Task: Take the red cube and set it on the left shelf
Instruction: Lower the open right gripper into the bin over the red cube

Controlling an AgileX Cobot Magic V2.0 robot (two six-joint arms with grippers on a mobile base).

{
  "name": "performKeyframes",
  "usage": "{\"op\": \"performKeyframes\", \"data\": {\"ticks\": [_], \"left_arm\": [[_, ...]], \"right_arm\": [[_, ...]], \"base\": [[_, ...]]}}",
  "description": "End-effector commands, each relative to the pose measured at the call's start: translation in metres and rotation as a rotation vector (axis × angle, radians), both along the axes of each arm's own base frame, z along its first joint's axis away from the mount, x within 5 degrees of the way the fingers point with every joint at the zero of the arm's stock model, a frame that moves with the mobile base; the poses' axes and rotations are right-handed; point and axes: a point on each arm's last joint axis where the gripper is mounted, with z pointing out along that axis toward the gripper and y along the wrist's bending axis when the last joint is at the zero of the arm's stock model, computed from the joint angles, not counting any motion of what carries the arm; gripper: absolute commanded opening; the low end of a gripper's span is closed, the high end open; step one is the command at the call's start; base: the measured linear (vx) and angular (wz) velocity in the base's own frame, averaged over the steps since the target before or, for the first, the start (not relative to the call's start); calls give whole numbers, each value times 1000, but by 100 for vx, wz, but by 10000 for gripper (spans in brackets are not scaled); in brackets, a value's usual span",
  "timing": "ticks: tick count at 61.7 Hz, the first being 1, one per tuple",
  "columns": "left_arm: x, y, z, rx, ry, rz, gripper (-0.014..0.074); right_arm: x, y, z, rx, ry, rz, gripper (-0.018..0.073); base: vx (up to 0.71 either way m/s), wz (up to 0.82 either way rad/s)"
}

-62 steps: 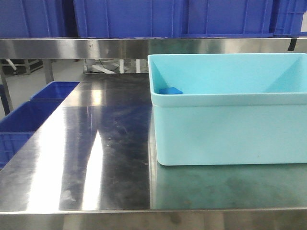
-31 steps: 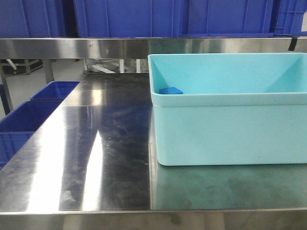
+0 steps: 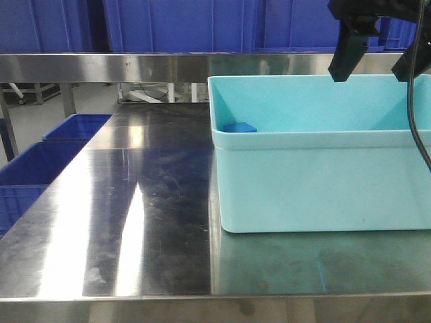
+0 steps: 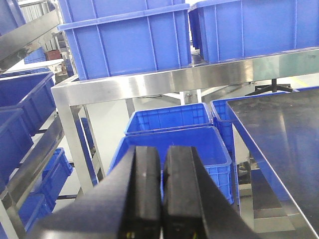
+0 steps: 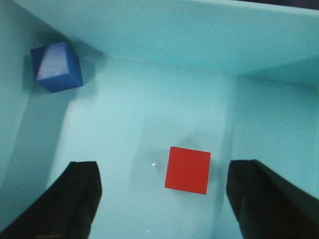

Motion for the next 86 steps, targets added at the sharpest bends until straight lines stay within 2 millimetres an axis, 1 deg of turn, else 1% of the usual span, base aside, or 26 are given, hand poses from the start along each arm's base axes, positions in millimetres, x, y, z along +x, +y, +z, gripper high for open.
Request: {"op": "performKeyframes", "data": {"ticks": [1,16,41,61,72,80,86], "left_arm": [[-1,0,1,-2,-82,-6,106],[-1,0,1,-2,-82,-6,106],[-1,0,1,-2,-82,-6,106],[-1,0,1,-2,-82,-6,106],[-1,0,1,-2,-82,-6,106],[-1,0,1,-2,-82,-6,106],[-1,0,1,-2,-82,-6,106]], "right_arm": [[2,-1,20,-1,-92,11,624],[7,-1,3,-42,0,13,624],[19,2,-20,-75,64,18,624],[27,3,-32,-90,72,21,624],[33,1,-43,-136,94,31,624],[37,-2,-51,-139,112,18,624],[40,-2,-52,-136,101,17,624]], "base": [[0,0],[0,0],[0,0],[0,0],[0,0],[0,0],[0,0]]}}
